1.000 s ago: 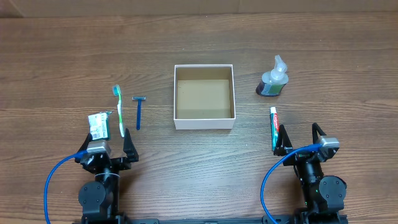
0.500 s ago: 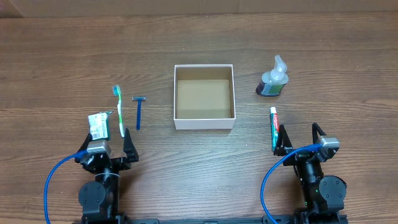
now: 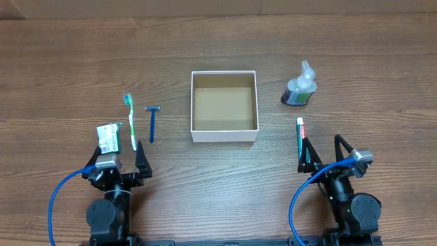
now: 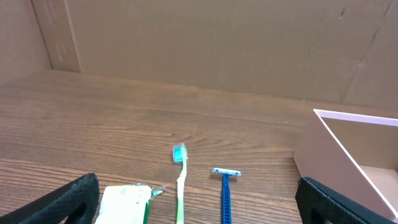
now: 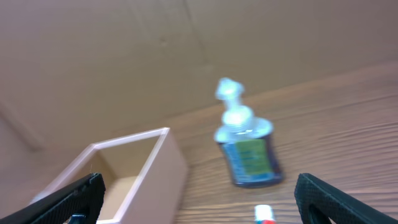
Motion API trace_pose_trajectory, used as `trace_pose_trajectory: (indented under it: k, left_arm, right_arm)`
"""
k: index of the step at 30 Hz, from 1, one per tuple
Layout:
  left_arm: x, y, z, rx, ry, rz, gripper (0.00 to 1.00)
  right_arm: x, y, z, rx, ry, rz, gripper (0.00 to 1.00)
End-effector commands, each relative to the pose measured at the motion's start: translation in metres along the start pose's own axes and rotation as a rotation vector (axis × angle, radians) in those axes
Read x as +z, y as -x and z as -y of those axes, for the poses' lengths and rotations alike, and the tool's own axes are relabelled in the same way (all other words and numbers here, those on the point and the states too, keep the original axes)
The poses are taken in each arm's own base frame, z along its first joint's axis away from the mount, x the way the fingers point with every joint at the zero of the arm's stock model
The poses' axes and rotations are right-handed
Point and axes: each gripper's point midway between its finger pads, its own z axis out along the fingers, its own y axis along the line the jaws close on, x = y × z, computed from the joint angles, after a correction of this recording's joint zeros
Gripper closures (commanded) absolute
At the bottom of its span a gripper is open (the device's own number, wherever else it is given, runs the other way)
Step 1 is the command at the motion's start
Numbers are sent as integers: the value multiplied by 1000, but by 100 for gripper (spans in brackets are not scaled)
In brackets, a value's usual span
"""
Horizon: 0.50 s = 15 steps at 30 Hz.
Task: Pack container
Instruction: 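Move right gripper up and over to the clear soap pump bottle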
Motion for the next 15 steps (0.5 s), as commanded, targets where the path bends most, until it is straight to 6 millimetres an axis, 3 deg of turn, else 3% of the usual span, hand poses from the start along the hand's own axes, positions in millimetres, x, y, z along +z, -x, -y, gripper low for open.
trace_pose_trajectory:
  k: [1, 3, 7, 9, 11, 15]
  left_arm:
    - [0, 0, 0, -14, 2, 7, 0]
    - [0, 0, 0, -14, 2, 7, 0]
    - [0, 0, 0, -14, 2, 7, 0]
    - [0, 0, 0, -14, 2, 7, 0]
    - [0, 0, 0, -14, 2, 7, 0]
    - [0, 0, 0, -14, 2, 7, 0]
  right_arm:
    - [-2, 1, -19, 73, 103, -22, 0]
    - [-7, 17, -31, 69, 135, -16, 0]
    - [-18, 77, -58, 54, 164, 39, 0]
    - [-19, 107, -70, 66, 136, -16, 0]
    - [-16, 119, -74, 38, 103, -95, 0]
    - [-4, 121, -72, -1, 1, -389, 0]
